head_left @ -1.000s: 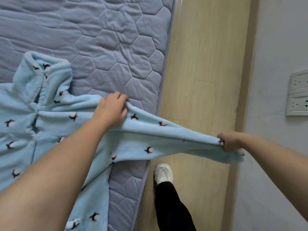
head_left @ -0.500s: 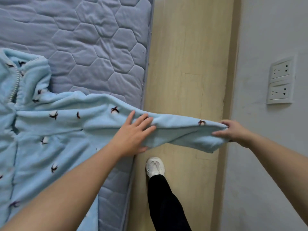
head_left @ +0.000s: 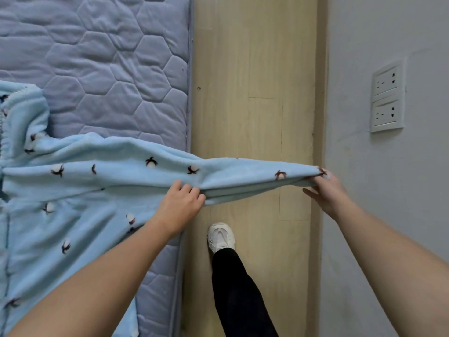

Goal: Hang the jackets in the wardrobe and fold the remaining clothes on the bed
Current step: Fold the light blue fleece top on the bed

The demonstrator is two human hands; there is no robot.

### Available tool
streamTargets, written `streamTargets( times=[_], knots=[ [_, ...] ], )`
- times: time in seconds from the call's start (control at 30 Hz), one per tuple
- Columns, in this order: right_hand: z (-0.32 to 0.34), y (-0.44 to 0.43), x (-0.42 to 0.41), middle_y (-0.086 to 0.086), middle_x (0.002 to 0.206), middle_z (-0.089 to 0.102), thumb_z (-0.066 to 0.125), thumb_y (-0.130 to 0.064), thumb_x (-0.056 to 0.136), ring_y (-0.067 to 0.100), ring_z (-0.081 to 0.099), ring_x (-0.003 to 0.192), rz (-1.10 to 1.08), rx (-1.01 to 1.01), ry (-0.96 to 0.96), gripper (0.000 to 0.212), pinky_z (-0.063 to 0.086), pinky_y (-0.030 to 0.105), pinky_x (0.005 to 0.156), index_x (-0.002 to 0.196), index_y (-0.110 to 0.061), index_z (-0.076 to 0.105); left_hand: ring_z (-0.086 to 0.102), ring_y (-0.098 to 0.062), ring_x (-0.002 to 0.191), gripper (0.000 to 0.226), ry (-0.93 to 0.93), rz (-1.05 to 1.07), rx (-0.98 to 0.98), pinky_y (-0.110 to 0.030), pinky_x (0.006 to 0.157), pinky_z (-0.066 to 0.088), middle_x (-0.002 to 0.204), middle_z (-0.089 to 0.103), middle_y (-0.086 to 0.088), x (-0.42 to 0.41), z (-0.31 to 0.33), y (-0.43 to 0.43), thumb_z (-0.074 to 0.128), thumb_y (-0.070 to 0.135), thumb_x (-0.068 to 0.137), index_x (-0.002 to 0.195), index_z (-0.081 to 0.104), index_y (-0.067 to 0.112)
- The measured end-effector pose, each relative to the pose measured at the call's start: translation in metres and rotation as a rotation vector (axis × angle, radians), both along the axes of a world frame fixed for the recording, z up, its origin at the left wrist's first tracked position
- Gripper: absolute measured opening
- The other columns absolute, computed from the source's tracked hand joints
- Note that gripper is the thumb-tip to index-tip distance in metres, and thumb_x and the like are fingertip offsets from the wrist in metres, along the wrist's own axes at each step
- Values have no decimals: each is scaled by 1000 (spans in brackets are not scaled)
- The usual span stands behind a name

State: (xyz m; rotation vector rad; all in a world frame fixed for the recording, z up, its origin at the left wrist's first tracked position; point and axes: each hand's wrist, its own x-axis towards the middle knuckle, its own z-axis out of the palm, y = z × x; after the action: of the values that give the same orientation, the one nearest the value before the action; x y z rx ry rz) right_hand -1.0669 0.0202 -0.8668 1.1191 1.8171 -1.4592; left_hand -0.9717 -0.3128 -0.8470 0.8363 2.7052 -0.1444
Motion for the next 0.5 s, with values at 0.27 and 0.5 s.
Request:
streamTargets(
  times=[0.27, 0.5],
  knots=[
    [10, 18, 8, 13, 110, 54, 48, 5, 86, 24, 62, 81, 239, 35, -292, 51, 52, 30, 50, 132, -17, 43, 58, -26, 72, 22, -207, -62, 100, -31, 58, 45, 87, 61, -6, 22, 9, 2, 73, 24, 57, 74, 59, 18],
    [14, 29, 9, 11, 121, 53, 57, 9, 83, 26, 63, 87, 554, -107, -565, 64, 55, 33, 62, 136, -23, 43, 52, -28, 115, 40, 27, 594, 269, -42, 90, 33, 127, 54, -11, -29, 1, -40, 57, 7, 75, 115, 59, 11]
  ],
)
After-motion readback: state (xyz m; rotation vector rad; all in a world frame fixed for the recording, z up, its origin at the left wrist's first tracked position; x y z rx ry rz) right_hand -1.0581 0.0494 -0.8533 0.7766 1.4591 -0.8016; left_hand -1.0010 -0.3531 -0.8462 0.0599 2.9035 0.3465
